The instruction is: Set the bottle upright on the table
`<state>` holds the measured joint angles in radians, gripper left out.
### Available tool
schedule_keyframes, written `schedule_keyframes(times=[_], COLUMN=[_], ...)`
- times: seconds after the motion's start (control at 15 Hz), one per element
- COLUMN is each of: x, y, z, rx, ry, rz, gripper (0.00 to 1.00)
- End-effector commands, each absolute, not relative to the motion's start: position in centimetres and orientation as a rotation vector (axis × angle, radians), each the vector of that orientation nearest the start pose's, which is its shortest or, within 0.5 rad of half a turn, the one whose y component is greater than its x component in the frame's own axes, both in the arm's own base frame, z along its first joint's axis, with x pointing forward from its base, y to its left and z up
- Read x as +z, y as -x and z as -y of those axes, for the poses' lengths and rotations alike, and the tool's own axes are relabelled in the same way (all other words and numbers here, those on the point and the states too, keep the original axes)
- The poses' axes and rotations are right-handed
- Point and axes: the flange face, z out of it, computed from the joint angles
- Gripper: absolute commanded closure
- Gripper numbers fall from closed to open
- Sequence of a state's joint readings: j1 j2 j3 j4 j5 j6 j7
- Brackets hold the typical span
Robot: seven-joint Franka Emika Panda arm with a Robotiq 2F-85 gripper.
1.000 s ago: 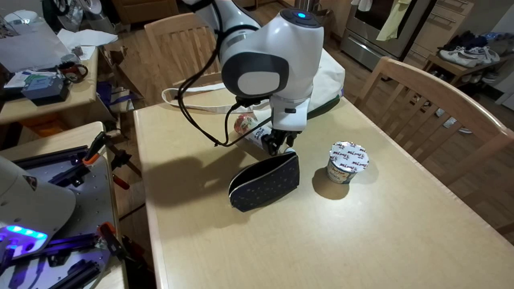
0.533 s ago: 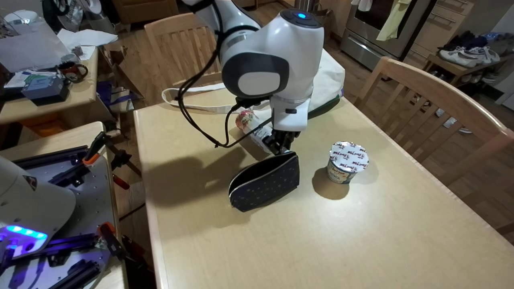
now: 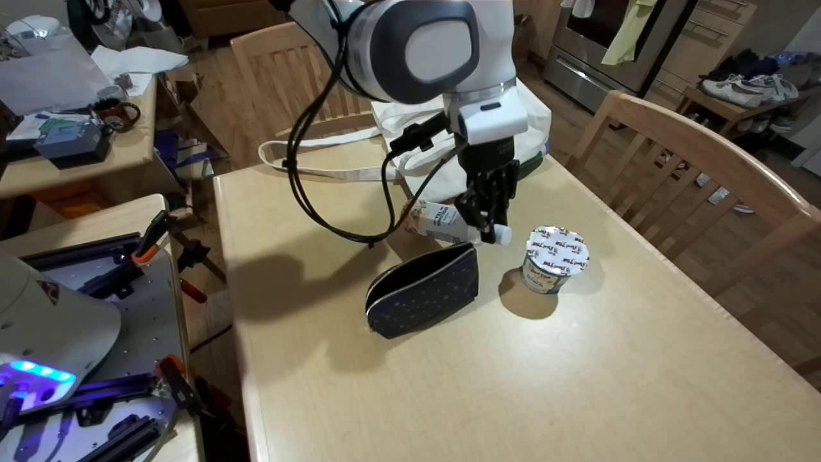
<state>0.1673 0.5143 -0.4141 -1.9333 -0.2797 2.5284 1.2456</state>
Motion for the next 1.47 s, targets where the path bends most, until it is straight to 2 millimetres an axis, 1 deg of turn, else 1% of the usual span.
schedule_keyframes(times=[0.0,0.13,0.27,0.4,0.6,0.87,1.07,1.13,1.27,1.4], x=[27.7,28.3,28.5,27.7,26.8,23.2,20.3,20.1,18.7,18.8], y=[-63.5,-64.3,-64.8,-64.8,-64.5,-63.2,-62.4,-62.3,-61.8,-61.5], z=[11.3,9.4,7.4,5.6,4.0,2.5,1.9,1.4,0.8,0.6], rx=[-0.751,-0.935,-1.111,-1.260,-1.528,-1.723,-1.854,-1.904,-2.078,-2.223], ry=[2.908,2.952,2.964,2.987,2.993,2.981,2.952,2.922,2.896,2.852], rz=[-1.835,-1.718,-1.602,-1.502,-1.404,-1.342,-1.294,-1.283,-1.267,-1.284], gripper=[0.89,0.89,0.89,0.89,0.89,0.89,0.89,0.89,0.89,0.89])
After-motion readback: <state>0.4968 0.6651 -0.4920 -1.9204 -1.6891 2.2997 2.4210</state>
